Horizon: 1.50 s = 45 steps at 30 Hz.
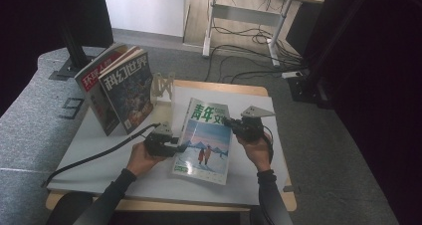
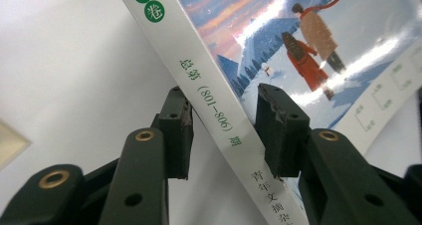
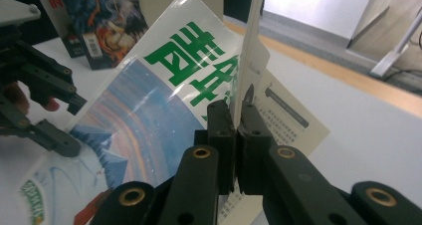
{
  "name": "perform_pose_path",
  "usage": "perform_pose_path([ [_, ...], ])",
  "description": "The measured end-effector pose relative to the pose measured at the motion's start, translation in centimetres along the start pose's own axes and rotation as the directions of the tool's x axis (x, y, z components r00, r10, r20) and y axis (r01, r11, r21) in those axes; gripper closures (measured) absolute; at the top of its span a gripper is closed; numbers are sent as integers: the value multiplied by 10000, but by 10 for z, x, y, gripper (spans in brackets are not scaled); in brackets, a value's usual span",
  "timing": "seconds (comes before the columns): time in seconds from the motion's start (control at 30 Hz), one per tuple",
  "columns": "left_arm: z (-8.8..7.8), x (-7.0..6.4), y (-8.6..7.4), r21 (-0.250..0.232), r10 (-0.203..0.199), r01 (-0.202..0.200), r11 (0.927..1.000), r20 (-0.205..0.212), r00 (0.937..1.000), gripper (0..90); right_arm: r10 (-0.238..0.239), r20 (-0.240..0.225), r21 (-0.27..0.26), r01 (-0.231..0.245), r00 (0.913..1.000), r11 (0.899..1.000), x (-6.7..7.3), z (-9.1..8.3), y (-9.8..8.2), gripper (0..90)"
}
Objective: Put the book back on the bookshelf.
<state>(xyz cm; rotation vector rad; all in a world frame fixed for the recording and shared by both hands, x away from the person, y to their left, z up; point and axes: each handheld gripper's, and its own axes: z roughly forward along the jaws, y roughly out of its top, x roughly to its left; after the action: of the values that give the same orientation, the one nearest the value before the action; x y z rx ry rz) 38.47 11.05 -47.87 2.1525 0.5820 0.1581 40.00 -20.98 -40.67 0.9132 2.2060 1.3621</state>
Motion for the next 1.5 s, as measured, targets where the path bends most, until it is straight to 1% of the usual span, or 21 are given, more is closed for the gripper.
perform_pose_path([
  [0.03, -1, -2, -5, -66, 53, -54, 10000, -118, 9999, 598, -150, -5, 47, 150, 9999, 9999, 2, 0, 1, 842],
  [0.07, -1, -2, -5, -66, 53, -54, 10000, -118, 9999, 599, -150, -5, 47, 150, 9999, 9999, 2, 0, 1, 842],
  [0.1, -3, -3, -11, -253, 0, -3, 9997, -126, 9999, 601, -213, -20, 40, 214, 9998, 9998, 7, 1, 0, 837],
  [0.13, -4, -4, -14, -359, -71, 67, 9993, -103, 9999, 602, -213, -32, 41, 213, 9998, 9998, 7, 1, -2, 837],
  [0.2, -7, -5, -16, -479, -83, 78, 9988, -98, 9999, 608, -44, -126, -53, 43, 9999, 10000, 8, 2, -5, 837],
  [0.33, -11, -6, -19, -531, -102, 99, 9985, -51, 9999, 616, 131, -327, -163, -136, 9994, 9998, 7, 1, -8, 830],
  [0.57, -18, -8, -24, -676, -81, 87, 9977, 89, 9999, 628, -89, -429, -198, 80, 9990, 9998, 11, -3, -8, 821],
  [0.6, -20, -8, -25, -690, -74, 85, 9976, 158, 9998, 633, -119, -441, -191, 111, 9990, 9998, 12, -4, -8, 821],
  [0.73, -23, -9, -27, -750, -70, 89, 9971, 257, 9996, 643, -47, -529, -242, 34, 9986, 9997, 10, -6, -8, 820],
  [0.9, -30, -11, -30, -821, 67, -31, 9966, 431, 9990, 655, -43, -509, -195, 33, 9987, 9998, 10, -7, -10, 812],
  [1.0, -32, -13, -30, -819, 201, -167, 9965, 405, 9990, 660, -9, -543, -197, -2, 9985, 9998, 10, -7, -11, 799],
  [1.1, -36, -17, -31, -868, 390, -349, 9956, 462, 9982, 670, 128, -637, -224, -142, 9979, 9996, 8, -8, -14, 764],
  [1.13, -36, -17, -31, -868, 390, -349, 9956, 462, 9982, 674, 128, -637, -224, -142, 9979, 9996, 8, -8, -14, 764],
  [1.17, -38, -19, -32, -922, 422, -371, 9951, 538, 9977, 678, 194, -684, -216, -209, 9975, 9995, 6, -9, -15, 712],
  [1.27, -41, -21, -35, -1005, 535, -468, 9938, 647, 9965, 692, 285, -771, -191, -301, 9966, 9994, 5, -10, -17, 656],
  [1.3, -41, -21, -35, -1005, 535, -468, 9938, 647, 9965, 696, 285, -771, -191, -301, 9966, 9994, 5, -10, -17, 656],
  [1.33, -44, -24, -36, -1062, 639, -566, 9927, 666, 9957, 700, 352, -870, -199, -371, 9956, 9991, 5, -10, -19, 603],
  [1.37, -44, -24, -36, -1062, 639, -566, 9927, 666, 9957, 702, 352, -870, -199, -371, 9956, 9991, 5, -10, -19, 603],
  [1.4, -45, -25, -37, -1073, 690, -615, 9923, 674, 9953, 705, 395, -948, -134, -410, 9947, 9991, 5, -8, -20, 550],
  [1.43, -46, -26, -37, -1071, 726, -651, 9921, 674, 9951, 707, 455, -1033, -147, -472, 9936, 9988, 6, -7, -21, 517],
  [1.5, -49, -27, -39, -1106, 771, -683, 9915, 770, 9940, 712, 564, -1318, -152, -589, 9897, 9981, 6, -5, -23, 461],
])
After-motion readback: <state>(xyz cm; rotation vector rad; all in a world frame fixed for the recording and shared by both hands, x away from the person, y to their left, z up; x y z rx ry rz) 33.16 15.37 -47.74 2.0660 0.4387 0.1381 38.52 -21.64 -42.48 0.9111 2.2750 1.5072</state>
